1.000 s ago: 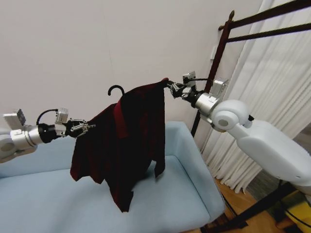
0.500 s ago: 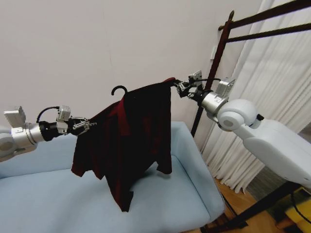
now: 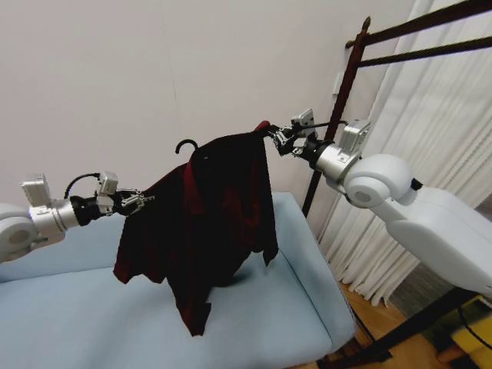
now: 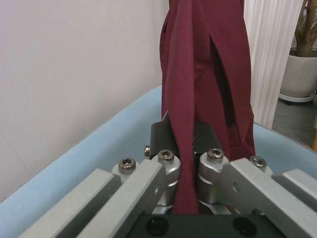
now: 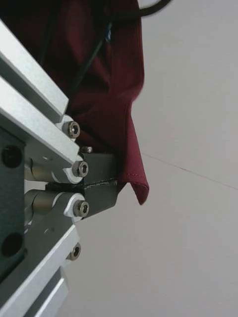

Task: Pick up the clothes from the sofa and hang them on the clothes hanger.

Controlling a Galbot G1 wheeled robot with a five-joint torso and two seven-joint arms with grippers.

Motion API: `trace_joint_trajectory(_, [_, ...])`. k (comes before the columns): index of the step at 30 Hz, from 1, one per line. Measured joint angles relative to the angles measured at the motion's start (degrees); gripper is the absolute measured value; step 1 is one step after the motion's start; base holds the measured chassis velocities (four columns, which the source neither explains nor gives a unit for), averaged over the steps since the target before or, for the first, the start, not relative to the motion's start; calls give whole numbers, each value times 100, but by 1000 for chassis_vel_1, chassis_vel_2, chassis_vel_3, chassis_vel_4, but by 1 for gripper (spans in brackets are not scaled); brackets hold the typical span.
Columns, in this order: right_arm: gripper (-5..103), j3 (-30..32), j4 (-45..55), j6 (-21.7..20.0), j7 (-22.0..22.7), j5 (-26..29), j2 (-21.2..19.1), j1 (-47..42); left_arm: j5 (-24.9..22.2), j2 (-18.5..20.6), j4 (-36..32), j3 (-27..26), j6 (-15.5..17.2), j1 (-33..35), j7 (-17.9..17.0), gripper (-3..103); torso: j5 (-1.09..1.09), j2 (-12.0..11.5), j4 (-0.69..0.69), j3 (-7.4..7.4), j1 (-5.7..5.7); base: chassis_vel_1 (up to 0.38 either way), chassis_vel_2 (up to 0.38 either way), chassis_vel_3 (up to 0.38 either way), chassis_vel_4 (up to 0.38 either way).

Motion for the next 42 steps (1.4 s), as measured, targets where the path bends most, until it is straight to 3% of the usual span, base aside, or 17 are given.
trace_joint_trajectory(7, [0,-151,365,-555,383,546,-12,69,-71,-42,-43,-8,-12,-60,-99,2,1,0,-1,0,0,0,0,0,0])
trace_joint_trajectory(10, [0,-230,498,-679,859,1216,136,134,-79,-93,-140,-15,-21,-65,-133,2,2,0,-1,1,0,0,0,0,0])
trace_joint_trajectory(22, [0,-330,686,-666,1308,2104,415,626,-4,-221,-252,-6,-24,-41,-305,2,1,0,-1,1,0,0,0,0,0])
trace_joint_trajectory(32, [0,-622,993,-619,1315,2127,349,406,-173,-219,-348,-26,-37,-91,-361,2,1,0,-1,1,0,0,0,0,0])
trace_joint_trajectory(42, [0,-680,594,-504,1317,1994,649,575,-291,-212,-474,-107,-64,-79,-206,2,1,0,0,0,0,0,0,0,0])
